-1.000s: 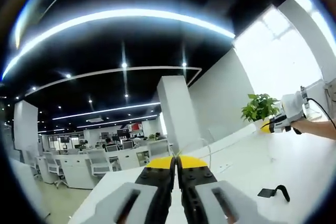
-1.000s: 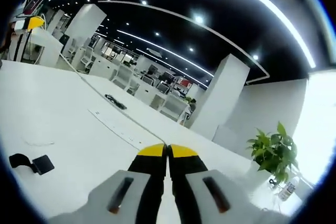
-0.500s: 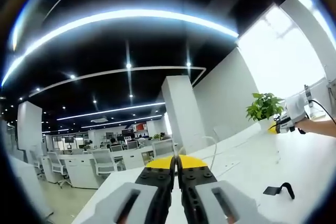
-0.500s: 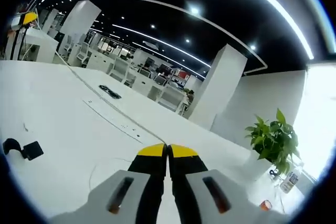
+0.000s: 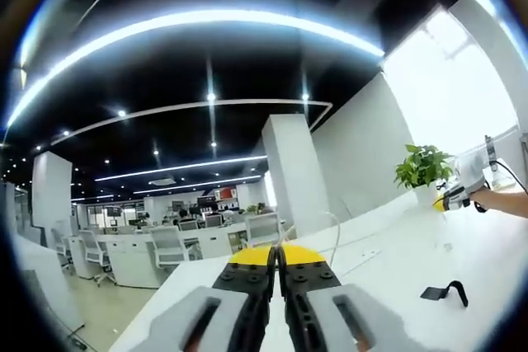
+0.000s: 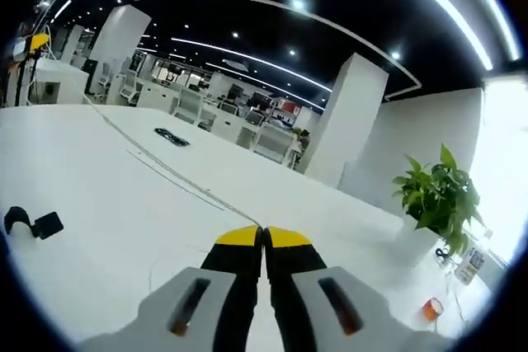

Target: Peel open the Velcro strap on the desktop, arrange the wired earphones neatly onto it, and close the Velcro strap to secure them.

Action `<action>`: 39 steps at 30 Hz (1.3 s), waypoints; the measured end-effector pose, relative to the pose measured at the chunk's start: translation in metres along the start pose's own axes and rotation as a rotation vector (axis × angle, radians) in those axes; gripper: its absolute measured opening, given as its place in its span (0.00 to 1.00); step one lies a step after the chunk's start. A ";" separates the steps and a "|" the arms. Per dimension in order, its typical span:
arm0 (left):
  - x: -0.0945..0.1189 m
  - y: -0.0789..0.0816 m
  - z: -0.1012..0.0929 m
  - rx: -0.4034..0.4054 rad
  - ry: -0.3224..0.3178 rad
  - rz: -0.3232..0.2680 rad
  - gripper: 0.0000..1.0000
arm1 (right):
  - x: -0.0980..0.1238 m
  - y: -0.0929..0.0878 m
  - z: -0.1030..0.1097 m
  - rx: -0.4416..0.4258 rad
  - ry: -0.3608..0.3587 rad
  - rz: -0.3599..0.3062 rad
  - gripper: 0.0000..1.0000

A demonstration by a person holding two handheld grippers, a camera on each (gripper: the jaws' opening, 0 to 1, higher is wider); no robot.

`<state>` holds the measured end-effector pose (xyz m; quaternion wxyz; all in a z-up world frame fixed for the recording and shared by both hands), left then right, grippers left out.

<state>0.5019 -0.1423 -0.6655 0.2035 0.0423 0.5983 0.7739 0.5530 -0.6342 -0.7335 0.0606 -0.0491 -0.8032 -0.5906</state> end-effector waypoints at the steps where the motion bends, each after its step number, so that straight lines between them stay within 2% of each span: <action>1: 0.000 -0.002 0.000 0.000 0.001 0.005 0.06 | 0.000 -0.001 0.000 0.000 0.000 0.002 0.04; 4: 0.002 -0.006 0.001 0.006 0.004 0.015 0.06 | 0.000 -0.003 -0.004 0.007 -0.008 0.003 0.04; 6: 0.002 -0.007 0.004 0.010 0.006 0.018 0.06 | 0.005 0.002 -0.007 0.007 -0.025 -0.020 0.04; 10: 0.005 -0.006 0.011 -0.005 0.036 0.013 0.06 | 0.024 0.029 -0.011 0.021 -0.052 -0.123 0.04; 13: 0.007 -0.007 0.019 -0.003 0.063 0.014 0.06 | 0.042 0.053 -0.011 -0.002 -0.048 -0.193 0.04; 18: 0.008 -0.014 0.029 0.001 0.094 0.031 0.06 | 0.066 0.071 -0.007 -0.053 -0.015 -0.246 0.04; 23: 0.008 -0.016 0.030 -0.017 0.103 0.042 0.06 | 0.087 0.088 -0.007 -0.025 -0.021 -0.286 0.04; 27: 0.009 -0.011 0.028 -0.018 0.097 0.034 0.06 | 0.084 0.075 -0.010 0.052 -0.070 -0.238 0.04; 33: 0.010 -0.006 0.025 -0.041 0.096 0.022 0.06 | 0.075 0.057 -0.017 0.085 -0.121 -0.189 0.04; 36: 0.009 -0.006 0.027 -0.058 0.103 0.023 0.06 | 0.077 0.047 -0.015 0.059 -0.089 -0.141 0.04; 39: 0.010 -0.007 0.031 -0.074 0.124 0.032 0.06 | 0.088 0.045 -0.008 0.051 -0.055 -0.126 0.04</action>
Point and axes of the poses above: the point that each gripper's makers call its tool centre point, and the gripper's own axes: x roughly backward along the fingers, z roughly to its left, y roughly out of its top, the point moved 4 cm from there along x, roughly backward along the fingers, and after that the axes turned 9 degrees about -x, right-handed, at the moved point
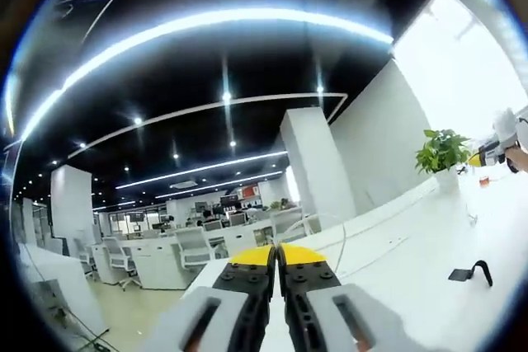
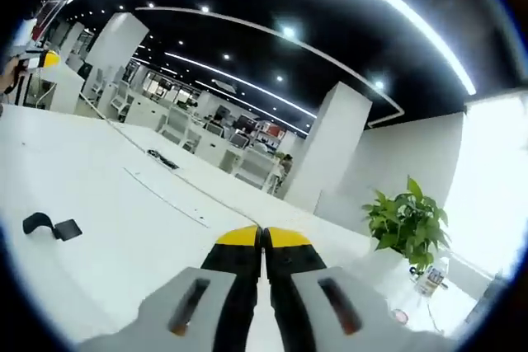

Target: Peel open the Velcro strap on the desktop, arrange the wired earphones neatly onto it, and close the Velcro strap to secure them.

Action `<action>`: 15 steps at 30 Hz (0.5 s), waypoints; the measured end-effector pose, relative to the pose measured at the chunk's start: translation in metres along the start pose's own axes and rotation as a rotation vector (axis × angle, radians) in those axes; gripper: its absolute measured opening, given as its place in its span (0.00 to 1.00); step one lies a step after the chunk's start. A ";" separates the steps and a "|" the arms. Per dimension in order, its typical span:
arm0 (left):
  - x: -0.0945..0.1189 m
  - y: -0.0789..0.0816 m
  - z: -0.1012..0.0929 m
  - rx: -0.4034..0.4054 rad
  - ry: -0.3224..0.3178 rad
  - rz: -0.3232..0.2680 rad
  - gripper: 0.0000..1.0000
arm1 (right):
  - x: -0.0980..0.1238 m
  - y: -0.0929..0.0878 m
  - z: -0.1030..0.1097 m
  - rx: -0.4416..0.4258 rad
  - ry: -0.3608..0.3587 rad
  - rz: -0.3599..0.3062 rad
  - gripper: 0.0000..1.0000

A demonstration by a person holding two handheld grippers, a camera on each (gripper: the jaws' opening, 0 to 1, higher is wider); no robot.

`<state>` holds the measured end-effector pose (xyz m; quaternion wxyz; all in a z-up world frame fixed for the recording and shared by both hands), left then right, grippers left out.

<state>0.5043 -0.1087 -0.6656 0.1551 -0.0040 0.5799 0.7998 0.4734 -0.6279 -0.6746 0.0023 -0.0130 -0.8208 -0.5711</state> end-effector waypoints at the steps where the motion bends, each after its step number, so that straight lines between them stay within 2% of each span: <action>1: 0.000 -0.001 0.002 -0.001 0.007 0.004 0.06 | 0.006 0.003 0.001 -0.001 0.009 -0.002 0.04; 6: 0.000 -0.010 0.014 -0.005 0.046 0.036 0.06 | 0.029 0.019 0.012 -0.042 0.077 -0.020 0.04; 10: 0.000 -0.017 0.025 -0.032 0.090 0.059 0.06 | 0.052 0.027 0.033 -0.140 0.202 0.003 0.04; 13: 0.000 -0.022 0.032 -0.027 0.106 0.075 0.06 | 0.051 0.020 0.040 -0.169 0.251 0.037 0.04; 15: 0.000 -0.024 0.033 -0.027 0.112 0.083 0.06 | 0.044 0.005 0.046 -0.196 0.285 0.080 0.04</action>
Point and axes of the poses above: the point that each gripper's makers call its tool centre point, and the gripper's own axes: x roughly backward along the fingers, z roughly to its left, y roughly out of its top, the point moved 4 cm from there along x, roughly backward along the fingers, and after that the axes turned 9 degrees about -x, right-handed, at the moved point
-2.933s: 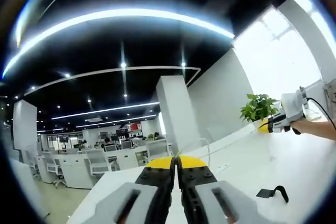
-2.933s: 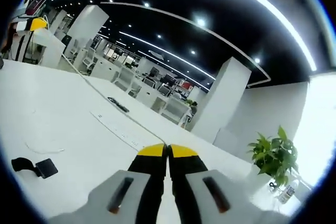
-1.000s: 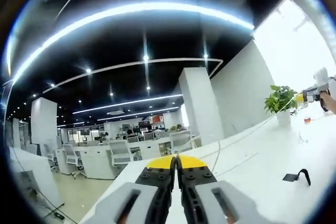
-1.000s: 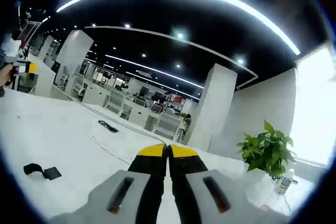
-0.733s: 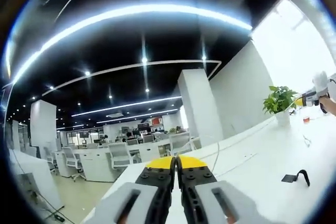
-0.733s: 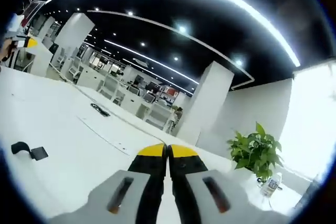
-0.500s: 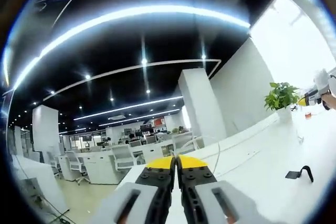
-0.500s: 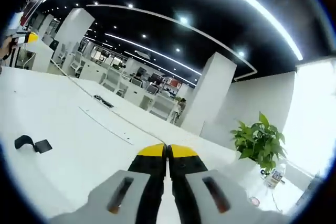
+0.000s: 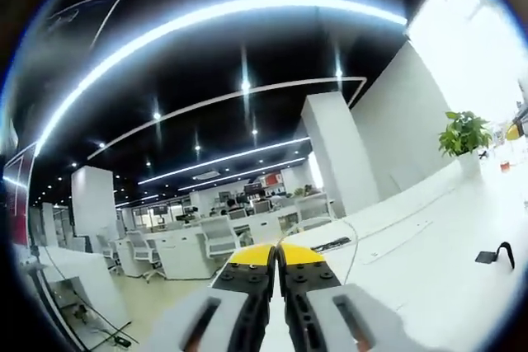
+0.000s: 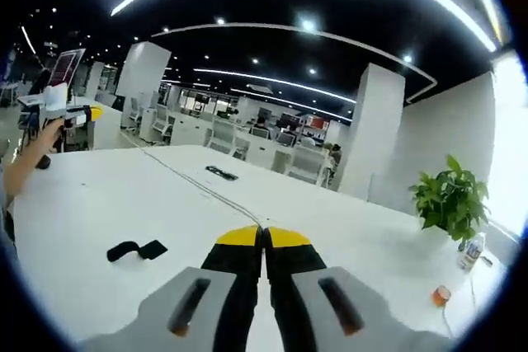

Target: Peel open the Velcro strap on the desktop, arrange the wired earphones neatly onto it, and close the Velcro strap to secure them.

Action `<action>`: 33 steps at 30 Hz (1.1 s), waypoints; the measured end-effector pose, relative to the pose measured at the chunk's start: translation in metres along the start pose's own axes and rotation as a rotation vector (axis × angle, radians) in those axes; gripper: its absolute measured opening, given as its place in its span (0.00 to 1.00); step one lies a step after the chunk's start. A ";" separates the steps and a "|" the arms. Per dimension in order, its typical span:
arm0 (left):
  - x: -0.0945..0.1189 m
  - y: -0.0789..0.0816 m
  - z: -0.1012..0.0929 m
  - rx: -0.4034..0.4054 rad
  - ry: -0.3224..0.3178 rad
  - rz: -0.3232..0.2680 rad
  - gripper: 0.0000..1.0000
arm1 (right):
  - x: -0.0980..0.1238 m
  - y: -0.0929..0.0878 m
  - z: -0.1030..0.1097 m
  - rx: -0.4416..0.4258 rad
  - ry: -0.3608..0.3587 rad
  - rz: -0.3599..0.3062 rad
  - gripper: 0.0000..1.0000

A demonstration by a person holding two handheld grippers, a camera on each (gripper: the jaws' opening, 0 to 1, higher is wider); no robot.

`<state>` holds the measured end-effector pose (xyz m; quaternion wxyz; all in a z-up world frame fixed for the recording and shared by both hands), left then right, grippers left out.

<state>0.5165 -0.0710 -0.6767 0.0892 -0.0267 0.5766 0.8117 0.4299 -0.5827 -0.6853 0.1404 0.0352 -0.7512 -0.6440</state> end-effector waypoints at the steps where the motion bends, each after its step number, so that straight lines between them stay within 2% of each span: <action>1: 0.000 -0.001 0.000 0.001 0.001 0.002 0.06 | -0.004 -0.007 0.000 -0.022 0.011 0.012 0.04; 6: -0.001 -0.003 0.004 -0.002 0.010 0.010 0.06 | -0.027 -0.038 0.000 -0.076 0.060 0.048 0.04; 10: -0.001 -0.003 -0.001 0.001 -0.007 0.010 0.06 | -0.038 -0.061 -0.004 -0.107 0.068 0.067 0.04; 15: -0.001 -0.001 -0.015 0.004 -0.048 0.000 0.06 | -0.035 -0.086 -0.005 -0.075 0.047 0.094 0.04; 18: -0.001 0.005 -0.022 0.025 -0.078 -0.017 0.06 | -0.029 -0.094 -0.005 -0.053 0.036 0.092 0.04; 21: 0.001 0.013 -0.034 0.058 -0.125 -0.042 0.06 | -0.019 -0.105 -0.001 -0.033 0.032 0.104 0.04; 27: 0.011 0.031 -0.064 0.125 -0.240 -0.093 0.06 | -0.001 -0.112 0.019 -0.011 0.054 0.112 0.04; 33: 0.028 0.069 -0.089 0.191 -0.355 -0.186 0.06 | 0.008 -0.122 0.043 0.029 0.112 0.166 0.06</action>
Point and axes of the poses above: the point that each gripper's makers call its tool centre point, and the gripper's own axes: x roughly backward along the fingers, z roughly to its left, y roughly out of its top, the point moved 4 cm from there along x, roughly backward along the fingers, and after that the axes turned 9 degrees about -x, right-handed, at the moved point
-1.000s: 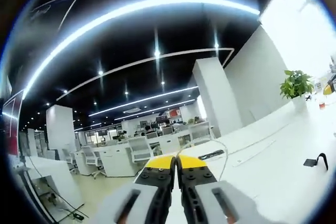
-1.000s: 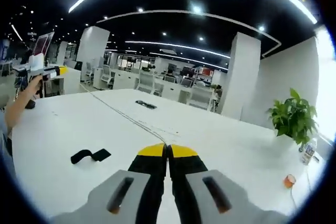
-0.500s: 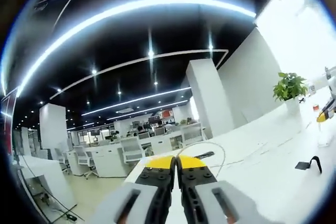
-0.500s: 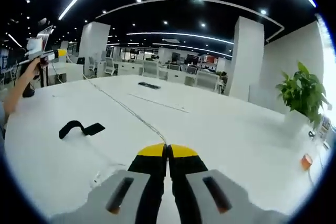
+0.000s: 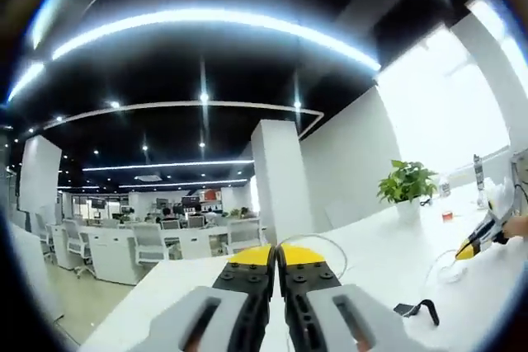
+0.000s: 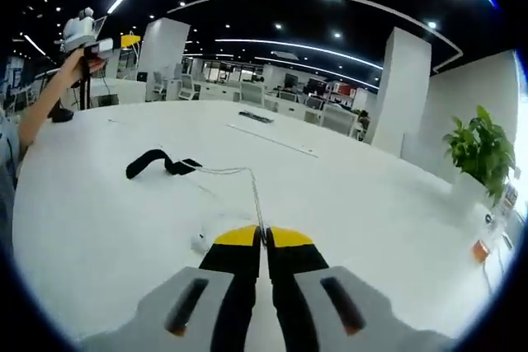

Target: Peel open the Velcro strap on the desktop, arrange the wired earphones neatly onto it, and close the Velcro strap to secure them.

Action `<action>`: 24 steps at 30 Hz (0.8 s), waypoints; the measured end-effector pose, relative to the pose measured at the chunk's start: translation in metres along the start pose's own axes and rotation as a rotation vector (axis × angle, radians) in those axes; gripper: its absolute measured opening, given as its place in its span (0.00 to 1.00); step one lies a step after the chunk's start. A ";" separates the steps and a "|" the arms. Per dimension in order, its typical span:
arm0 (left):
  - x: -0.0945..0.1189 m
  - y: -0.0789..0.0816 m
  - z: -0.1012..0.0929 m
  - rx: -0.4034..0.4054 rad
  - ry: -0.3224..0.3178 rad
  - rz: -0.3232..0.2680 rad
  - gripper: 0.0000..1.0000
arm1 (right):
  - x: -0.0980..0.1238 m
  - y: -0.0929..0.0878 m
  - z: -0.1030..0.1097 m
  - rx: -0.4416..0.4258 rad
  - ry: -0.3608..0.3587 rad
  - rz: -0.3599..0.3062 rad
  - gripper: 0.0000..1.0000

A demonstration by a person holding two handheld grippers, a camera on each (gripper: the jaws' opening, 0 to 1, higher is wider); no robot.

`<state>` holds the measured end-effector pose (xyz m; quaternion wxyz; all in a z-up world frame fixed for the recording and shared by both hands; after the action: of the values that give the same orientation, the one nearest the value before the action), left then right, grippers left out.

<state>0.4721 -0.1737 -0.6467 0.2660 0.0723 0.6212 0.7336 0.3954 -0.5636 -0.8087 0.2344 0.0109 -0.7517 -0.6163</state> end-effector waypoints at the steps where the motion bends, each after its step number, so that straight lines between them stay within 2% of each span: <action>1: 0.000 0.006 -0.005 0.012 -0.017 -0.017 0.06 | -0.001 -0.001 0.003 0.006 0.010 0.007 0.06; 5: 0.000 0.031 -0.022 0.048 -0.083 -0.078 0.06 | -0.004 -0.003 0.014 0.045 0.037 0.030 0.07; 10: 0.002 0.062 -0.045 0.027 -0.143 -0.135 0.06 | -0.007 0.000 0.024 0.047 0.079 0.031 0.08; 13: 0.002 0.074 -0.058 0.033 -0.182 -0.159 0.06 | -0.008 0.001 0.024 0.042 0.082 0.022 0.07; 15: 0.002 0.079 -0.064 0.033 -0.196 -0.169 0.06 | -0.008 0.007 0.022 0.023 0.073 -0.022 0.04; 20: 0.001 0.092 -0.074 0.013 -0.215 -0.190 0.06 | -0.003 0.020 0.011 -0.099 0.045 -0.122 0.04; 24: 0.001 0.098 -0.079 0.014 -0.227 -0.199 0.06 | 0.002 0.023 0.002 -0.151 0.021 -0.162 0.04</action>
<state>0.4076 -0.2513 -0.5713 0.4057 0.0947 0.5961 0.6864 0.3997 -0.5571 -0.7867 0.1919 0.0603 -0.6973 -0.6880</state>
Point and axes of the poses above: the point that each gripper's makers call its tool centre point, and the gripper's own axes: x roughly backward along the fingers, z roughly to its left, y roughly out of its top, the point moved 4 cm from there along x, roughly backward along the fingers, and after that the axes turned 9 degrees about -x, right-handed, at the moved point
